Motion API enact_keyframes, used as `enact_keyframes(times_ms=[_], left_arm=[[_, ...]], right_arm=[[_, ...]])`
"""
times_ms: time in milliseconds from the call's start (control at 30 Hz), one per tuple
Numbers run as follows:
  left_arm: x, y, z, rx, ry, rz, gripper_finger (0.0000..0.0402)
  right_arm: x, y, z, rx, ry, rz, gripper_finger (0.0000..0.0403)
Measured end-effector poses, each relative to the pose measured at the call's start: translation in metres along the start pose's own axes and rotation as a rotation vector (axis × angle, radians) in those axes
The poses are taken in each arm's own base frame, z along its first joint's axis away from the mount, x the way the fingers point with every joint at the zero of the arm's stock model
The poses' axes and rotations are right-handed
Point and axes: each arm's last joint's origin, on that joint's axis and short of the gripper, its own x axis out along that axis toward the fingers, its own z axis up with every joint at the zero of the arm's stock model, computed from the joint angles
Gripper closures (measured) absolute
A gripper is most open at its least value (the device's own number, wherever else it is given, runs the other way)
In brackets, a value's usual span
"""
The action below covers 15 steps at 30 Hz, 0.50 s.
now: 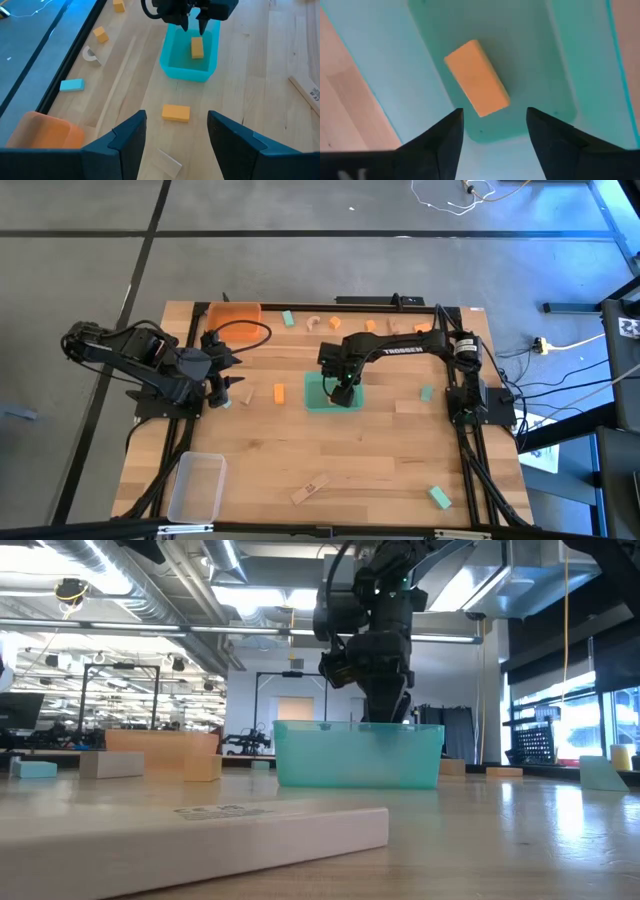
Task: Sort & place blocks by color
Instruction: Put the brown block into the light orange bin
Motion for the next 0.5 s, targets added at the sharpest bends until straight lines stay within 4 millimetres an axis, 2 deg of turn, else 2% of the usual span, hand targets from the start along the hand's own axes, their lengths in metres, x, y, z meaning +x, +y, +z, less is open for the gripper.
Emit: enact_keyframes(times_ms=[100,200,367,500], left_arm=[[0.000,0.000,0.000,0.001,0.000,0.000,0.0200],[0.000,0.000,0.000,0.006,0.000,0.000,0.0200],[0.000,0.000,0.001,0.004,-0.006,-0.002,0.0200],[0.000,-0.001,0.002,-0.004,-0.020,-0.005,0.0200]], right_arm=[[-0.003,0.000,0.000,-0.019,0.013,0.004,0.0184],[-0.015,-0.002,-0.002,-0.010,0.037,-0.015,0.0183],[-0.057,0.001,-0.015,-0.010,-0.027,-0.111,0.0182],[-0.091,-0.001,-0.032,0.114,-0.065,-0.111,0.0181]])
